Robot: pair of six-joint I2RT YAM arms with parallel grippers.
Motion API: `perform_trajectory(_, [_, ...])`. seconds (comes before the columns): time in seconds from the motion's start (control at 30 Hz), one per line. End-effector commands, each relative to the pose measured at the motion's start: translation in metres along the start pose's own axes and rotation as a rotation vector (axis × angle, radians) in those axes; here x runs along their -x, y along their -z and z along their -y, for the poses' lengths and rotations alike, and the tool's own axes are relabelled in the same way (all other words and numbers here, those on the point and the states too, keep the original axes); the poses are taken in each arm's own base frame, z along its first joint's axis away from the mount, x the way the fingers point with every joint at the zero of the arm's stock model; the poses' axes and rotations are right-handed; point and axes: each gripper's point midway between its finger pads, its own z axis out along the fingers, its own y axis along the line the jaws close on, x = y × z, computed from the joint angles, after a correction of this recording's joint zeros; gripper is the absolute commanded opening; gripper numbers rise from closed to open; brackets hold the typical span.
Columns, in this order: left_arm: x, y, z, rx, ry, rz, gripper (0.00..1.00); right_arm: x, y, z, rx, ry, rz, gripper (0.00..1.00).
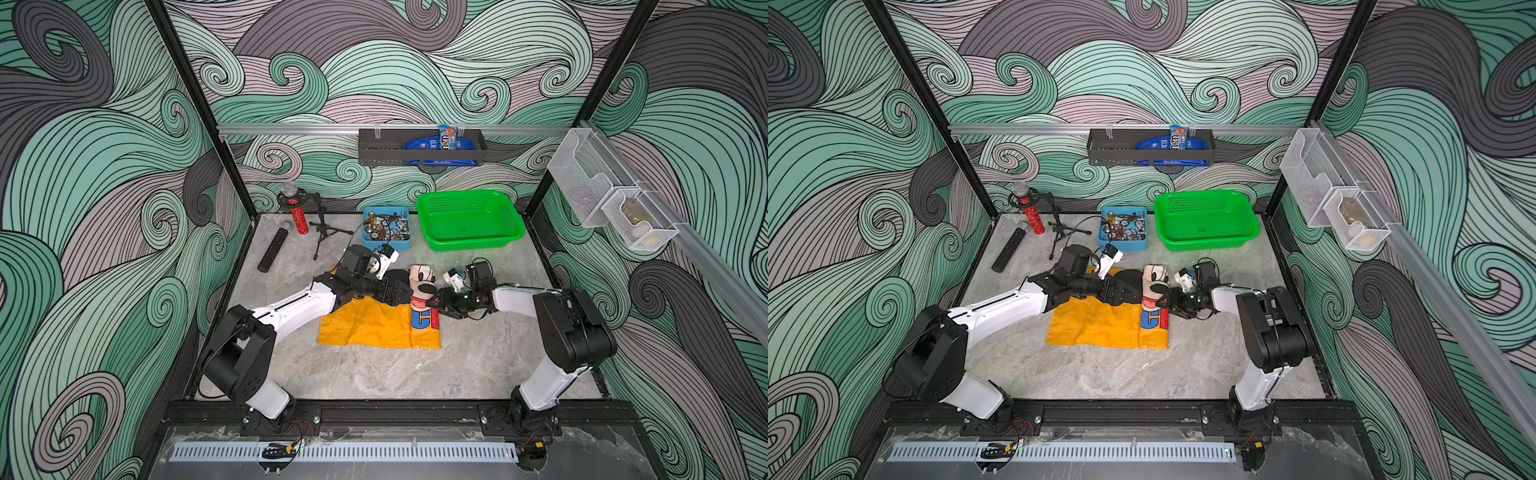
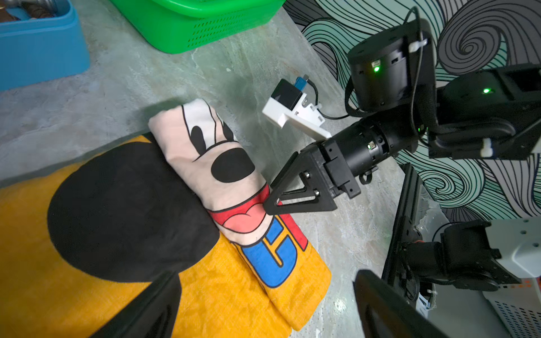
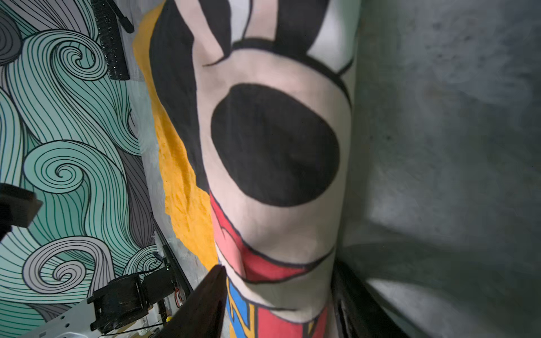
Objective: Roll up the pillowcase
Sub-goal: Roll the pillowcase at the center of the board.
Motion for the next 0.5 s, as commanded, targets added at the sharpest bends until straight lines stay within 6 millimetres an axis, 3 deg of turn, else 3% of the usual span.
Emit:
perform_trajectory(0.0, [-0.004,0.01,-0.003,0.014,-0.014,-0.006,0.96,0.003,-0.005,-0.006,0.048,-0.004,-0.004,0.56])
perform_trajectory(0.17, [-0.011,0.013,-0.008,0.019,0.005,-0.013,0.96,0.008,0.0,-0.015,0.089,0.01,0.027,0.4])
perform_trajectory(0.33, [-0.015,0.013,-0.008,0.013,0.014,-0.021,0.96,0.011,0.005,-0.018,0.083,0.026,0.05,0.16])
perform_trajectory(0.47, [-0.016,0.013,-0.007,0.007,0.021,-0.026,0.95,0.013,0.016,-0.016,0.045,0.027,0.083,0.08])
